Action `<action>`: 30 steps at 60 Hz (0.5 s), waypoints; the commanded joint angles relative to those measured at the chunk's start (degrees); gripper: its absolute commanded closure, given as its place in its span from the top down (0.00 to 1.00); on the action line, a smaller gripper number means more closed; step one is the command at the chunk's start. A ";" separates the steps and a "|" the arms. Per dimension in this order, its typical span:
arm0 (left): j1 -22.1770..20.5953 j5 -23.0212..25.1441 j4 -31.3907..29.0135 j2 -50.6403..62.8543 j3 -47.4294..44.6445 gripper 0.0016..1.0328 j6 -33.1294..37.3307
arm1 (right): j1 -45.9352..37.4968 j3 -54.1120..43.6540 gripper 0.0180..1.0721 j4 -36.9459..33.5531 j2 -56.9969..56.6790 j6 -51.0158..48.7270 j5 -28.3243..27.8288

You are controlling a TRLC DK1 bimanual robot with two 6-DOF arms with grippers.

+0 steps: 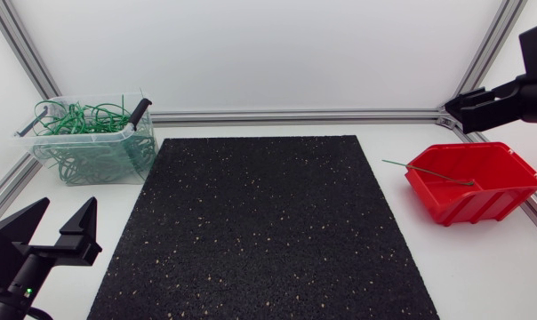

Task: Take a green cable tie from the red box, thread the tail through the head to close it, then place it in the transparent bin on the left.

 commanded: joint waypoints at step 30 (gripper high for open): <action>-0.35 -0.52 -1.53 -0.39 -2.22 0.97 -0.06 | -2.06 16.85 0.95 -18.24 25.52 -25.95 1.42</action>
